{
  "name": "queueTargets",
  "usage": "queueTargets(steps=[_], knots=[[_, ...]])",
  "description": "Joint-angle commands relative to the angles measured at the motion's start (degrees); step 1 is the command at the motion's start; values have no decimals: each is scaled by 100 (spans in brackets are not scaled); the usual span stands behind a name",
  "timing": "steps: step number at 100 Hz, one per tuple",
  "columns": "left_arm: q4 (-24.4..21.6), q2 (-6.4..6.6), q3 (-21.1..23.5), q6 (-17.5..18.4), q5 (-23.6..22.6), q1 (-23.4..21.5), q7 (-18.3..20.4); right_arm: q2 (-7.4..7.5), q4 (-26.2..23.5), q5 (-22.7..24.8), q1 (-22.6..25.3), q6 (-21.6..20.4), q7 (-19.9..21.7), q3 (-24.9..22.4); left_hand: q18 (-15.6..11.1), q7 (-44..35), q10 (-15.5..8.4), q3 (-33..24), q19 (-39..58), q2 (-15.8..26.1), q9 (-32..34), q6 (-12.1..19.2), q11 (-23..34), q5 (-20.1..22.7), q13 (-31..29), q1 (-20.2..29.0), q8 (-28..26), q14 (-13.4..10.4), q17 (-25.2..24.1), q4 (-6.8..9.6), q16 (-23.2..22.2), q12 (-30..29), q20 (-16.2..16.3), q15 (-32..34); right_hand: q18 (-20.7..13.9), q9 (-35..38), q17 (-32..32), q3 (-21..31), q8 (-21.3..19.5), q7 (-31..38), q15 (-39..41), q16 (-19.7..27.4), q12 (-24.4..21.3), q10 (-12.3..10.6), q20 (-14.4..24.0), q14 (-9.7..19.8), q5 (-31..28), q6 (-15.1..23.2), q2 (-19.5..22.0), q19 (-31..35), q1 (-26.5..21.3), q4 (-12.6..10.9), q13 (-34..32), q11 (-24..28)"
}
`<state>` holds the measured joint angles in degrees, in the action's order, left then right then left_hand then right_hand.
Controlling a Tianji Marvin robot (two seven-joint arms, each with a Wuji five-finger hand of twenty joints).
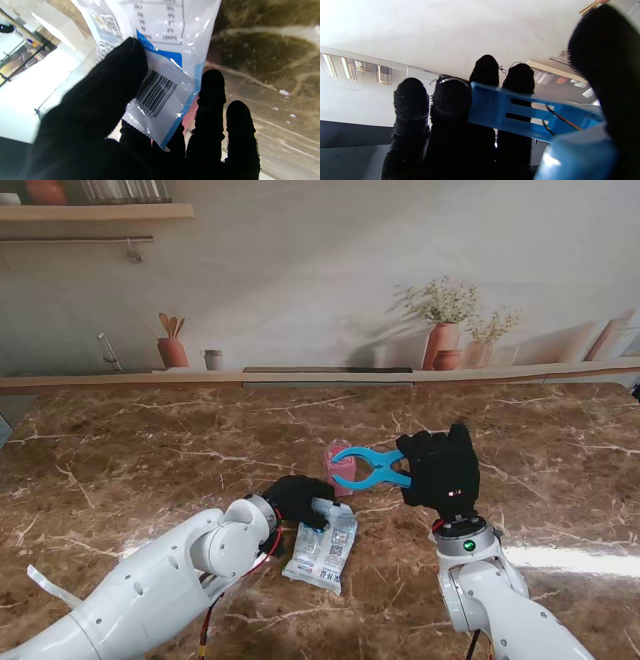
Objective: Fill the seasoning bottle
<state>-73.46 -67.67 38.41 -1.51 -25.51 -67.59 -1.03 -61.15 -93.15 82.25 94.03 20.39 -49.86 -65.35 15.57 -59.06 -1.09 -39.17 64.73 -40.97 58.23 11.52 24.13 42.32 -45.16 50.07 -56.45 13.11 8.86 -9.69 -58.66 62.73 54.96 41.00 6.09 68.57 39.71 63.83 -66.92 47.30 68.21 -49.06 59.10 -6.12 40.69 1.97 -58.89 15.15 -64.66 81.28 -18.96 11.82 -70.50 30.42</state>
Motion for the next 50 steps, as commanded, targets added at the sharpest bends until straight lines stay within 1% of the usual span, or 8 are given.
queueTargets(steps=[1, 10, 22, 25, 28, 34, 42, 50], knots=[[31, -27, 46, 18, -20, -76, -94, -16, 28, -34, 31, -7, 53, -7, 176, -71, -96, -277, 275, 18, 15, 232, 61, 5, -98, 163, -65, 48, -27, 69, -150, 112, 136, 283, 58, 1127, -71, 322, -946, 2042, -46, -146, 502, -684, 131, 417, -998, 791, 706, -51, -603, -203, -29, 3239], [15, -33, 131, 128, -13, -124, -179, -17, 31, -44, 28, -20, 59, 4, 203, -19, -82, -305, 271, -10, 17, 190, 89, 61, -92, 177, -39, 69, -52, 125, -222, 135, 155, 369, 58, 1126, -71, 326, -948, 2041, -46, -146, 501, -685, 132, 417, -999, 790, 701, -52, -601, -203, -29, 3238], [46, -43, 182, 337, -115, -171, -365, -21, 31, -56, 25, -17, 63, 19, 105, 310, -210, -526, -74, -16, -226, 318, 149, -114, 181, 322, 39, -100, -323, 145, -256, 338, 56, 218, 58, 1125, -70, 330, -952, 2039, -49, -145, 498, -688, 134, 419, -999, 790, 705, -53, -587, -201, -29, 3234], [56, -47, 192, 384, -131, -184, -406, -21, 33, -58, 23, -15, 61, 23, 98, 589, -231, -614, -186, 70, -317, 272, 125, -123, 276, 375, 362, -140, -387, 89, -252, 384, 16, 131, 58, 1126, -70, 332, -953, 2039, -49, -145, 496, -689, 135, 419, -997, 790, 713, -53, -590, -202, -29, 3233], [52, -50, 212, 416, -116, -206, -421, -22, 35, -60, 21, -15, 59, 26, 131, 641, -233, -717, -292, 122, -386, 264, 58, -84, 367, 414, 1002, -150, -451, 31, -350, 446, 11, 23, 58, 1126, -70, 326, -954, 2039, -49, -145, 496, -689, 135, 419, -996, 790, 714, -53, -586, -201, -29, 3232], [44, -67, 261, 488, -24, -258, -455, -20, 39, -59, 18, -20, 64, 29, 147, 649, -203, -727, -332, 152, -415, 247, 24, -60, 415, 433, 1264, -138, -492, 18, -393, 459, 16, -26, 58, 1126, -70, 325, -958, 2039, -49, -145, 495, -689, 136, 419, -991, 792, 710, -53, -588, -201, -29, 3232], [69, -75, 286, 604, -45, -273, -547, -20, 36, -61, 16, -27, 82, 37, 187, 390, -206, -685, -109, 142, -312, 418, 21, 155, 103, 421, 1311, -113, -214, 2, -536, 423, 151, 248, 57, 1126, -70, 325, -961, 2040, -49, -145, 494, -689, 136, 419, -990, 793, 718, -54, -590, -201, -29, 3232], [145, -109, 312, 744, -77, -272, -718, -23, 39, -74, 10, -28, 88, 50, 145, 344, -123, -735, 82, 139, -219, 427, 0, 267, -378, 441, 1345, -39, 157, 7, -572, 402, 184, 459, 57, 1126, -70, 324, -965, 2040, -49, -145, 493, -689, 137, 419, -990, 793, 716, -54, -589, -202, -29, 3232]])
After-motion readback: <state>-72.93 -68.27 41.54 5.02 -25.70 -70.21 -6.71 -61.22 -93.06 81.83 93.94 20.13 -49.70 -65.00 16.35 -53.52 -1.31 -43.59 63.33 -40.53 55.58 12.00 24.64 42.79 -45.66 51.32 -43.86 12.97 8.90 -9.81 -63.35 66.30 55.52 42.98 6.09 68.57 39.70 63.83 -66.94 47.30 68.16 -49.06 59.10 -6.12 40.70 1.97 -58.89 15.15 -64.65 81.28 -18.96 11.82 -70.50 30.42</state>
